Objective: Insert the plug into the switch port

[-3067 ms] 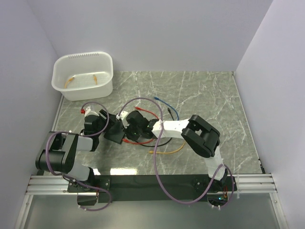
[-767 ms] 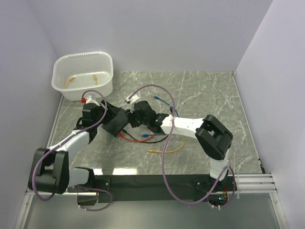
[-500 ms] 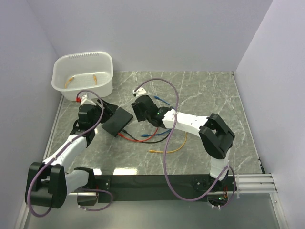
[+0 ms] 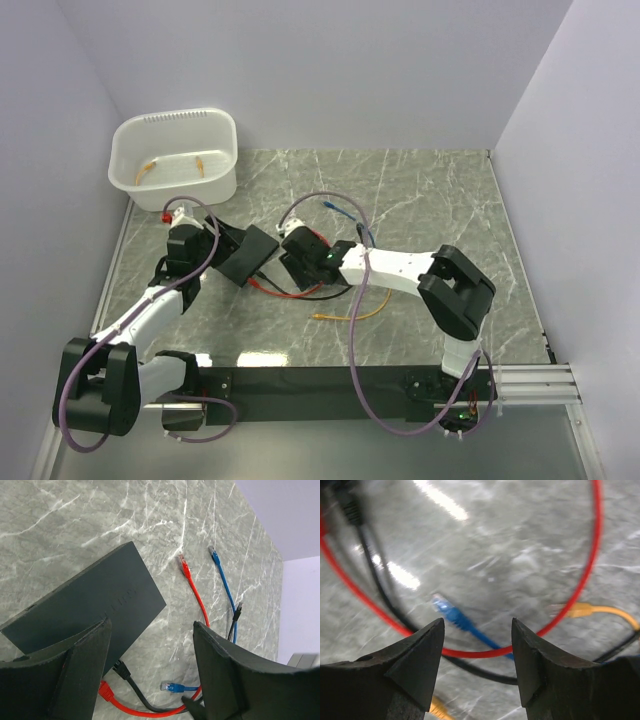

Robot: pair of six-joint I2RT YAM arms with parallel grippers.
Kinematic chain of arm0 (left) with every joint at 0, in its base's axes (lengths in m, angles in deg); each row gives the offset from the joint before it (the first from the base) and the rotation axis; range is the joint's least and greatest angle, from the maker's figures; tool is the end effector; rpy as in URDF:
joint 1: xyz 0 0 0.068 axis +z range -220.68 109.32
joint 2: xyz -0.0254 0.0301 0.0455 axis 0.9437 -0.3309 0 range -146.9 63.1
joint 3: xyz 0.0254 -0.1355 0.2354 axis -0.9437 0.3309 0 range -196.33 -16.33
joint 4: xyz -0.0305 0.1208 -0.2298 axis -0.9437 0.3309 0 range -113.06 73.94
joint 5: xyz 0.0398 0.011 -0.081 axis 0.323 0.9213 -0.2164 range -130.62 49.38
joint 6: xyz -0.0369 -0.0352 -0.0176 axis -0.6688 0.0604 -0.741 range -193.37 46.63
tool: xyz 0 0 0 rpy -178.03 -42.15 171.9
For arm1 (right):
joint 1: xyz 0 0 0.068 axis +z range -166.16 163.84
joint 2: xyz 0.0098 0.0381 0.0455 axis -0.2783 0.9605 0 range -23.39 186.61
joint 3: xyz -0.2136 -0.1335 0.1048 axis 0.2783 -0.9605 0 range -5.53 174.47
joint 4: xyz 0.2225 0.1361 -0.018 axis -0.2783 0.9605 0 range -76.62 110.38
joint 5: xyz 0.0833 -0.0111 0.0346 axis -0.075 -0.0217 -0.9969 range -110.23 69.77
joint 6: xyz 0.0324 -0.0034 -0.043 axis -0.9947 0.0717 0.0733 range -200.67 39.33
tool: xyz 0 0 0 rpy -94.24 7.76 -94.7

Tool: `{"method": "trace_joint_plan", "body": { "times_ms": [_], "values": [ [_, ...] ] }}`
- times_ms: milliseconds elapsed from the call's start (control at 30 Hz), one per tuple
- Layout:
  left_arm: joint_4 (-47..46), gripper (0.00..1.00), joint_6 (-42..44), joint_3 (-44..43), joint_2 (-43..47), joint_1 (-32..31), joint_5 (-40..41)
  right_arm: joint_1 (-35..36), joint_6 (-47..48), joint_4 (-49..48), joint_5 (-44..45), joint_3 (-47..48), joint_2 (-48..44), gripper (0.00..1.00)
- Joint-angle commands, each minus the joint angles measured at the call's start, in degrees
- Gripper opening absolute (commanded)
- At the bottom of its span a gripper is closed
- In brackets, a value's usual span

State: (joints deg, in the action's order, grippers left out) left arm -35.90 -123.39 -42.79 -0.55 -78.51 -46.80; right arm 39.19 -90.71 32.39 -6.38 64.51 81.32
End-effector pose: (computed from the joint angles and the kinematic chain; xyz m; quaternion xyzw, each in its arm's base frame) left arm 0.2311 -0.0357 0.2046 -0.2747 0.7935 -0.3014 0.4518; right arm 0.2270 0.3135 0.1914 -0.3286 0.8850 0.0707 0.3222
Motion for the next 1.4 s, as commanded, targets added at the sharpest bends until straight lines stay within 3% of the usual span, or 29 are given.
{"method": "trace_joint_plan", "body": {
  "times_ms": [0, 567, 667, 800, 1000, 1200, 1367],
  "values": [
    [-2.01, 0.72, 1.24, 0.53, 0.38, 0.19, -0.07, 1.60, 2.31, 0.24, -0.66, 0.62, 0.58, 0.63],
    [-2.45, 0.72, 1.59, 1.76, 0.02, 0.19, 0.02, 0.99, 2.57, 0.16, 0.04, 1.77, 6.21, 0.62],
    [-2.19, 0.72, 1.68, 1.85, 0.37, 0.19, 0.20, 0.63, 2.13, -0.28, -0.84, 0.71, 5.60, 0.56],
    [-2.36, 0.72, 1.68, 1.85, 0.20, 0.28, 0.20, 0.37, 1.78, -1.16, -1.10, -1.04, 4.37, 0.35],
    [-2.80, 0.72, 1.42, 1.94, -0.50, 0.28, -0.50, -0.51, 1.87, -3.01, -1.10, -1.31, 4.81, 0.19],
    [-4.90, 0.72, 1.07, 2.20, -0.06, 0.28, -1.56, -0.77, 4.41, -9.15, -1.54, -1.48, 2.26, 0.14],
    [-12.46, 0.72, 0.36, 4.92, 2.39, 0.19, -6.56, -3.14, 5.12, -18.90, -13.65, -3.07, -2.40, 0.10]
  ]
}}
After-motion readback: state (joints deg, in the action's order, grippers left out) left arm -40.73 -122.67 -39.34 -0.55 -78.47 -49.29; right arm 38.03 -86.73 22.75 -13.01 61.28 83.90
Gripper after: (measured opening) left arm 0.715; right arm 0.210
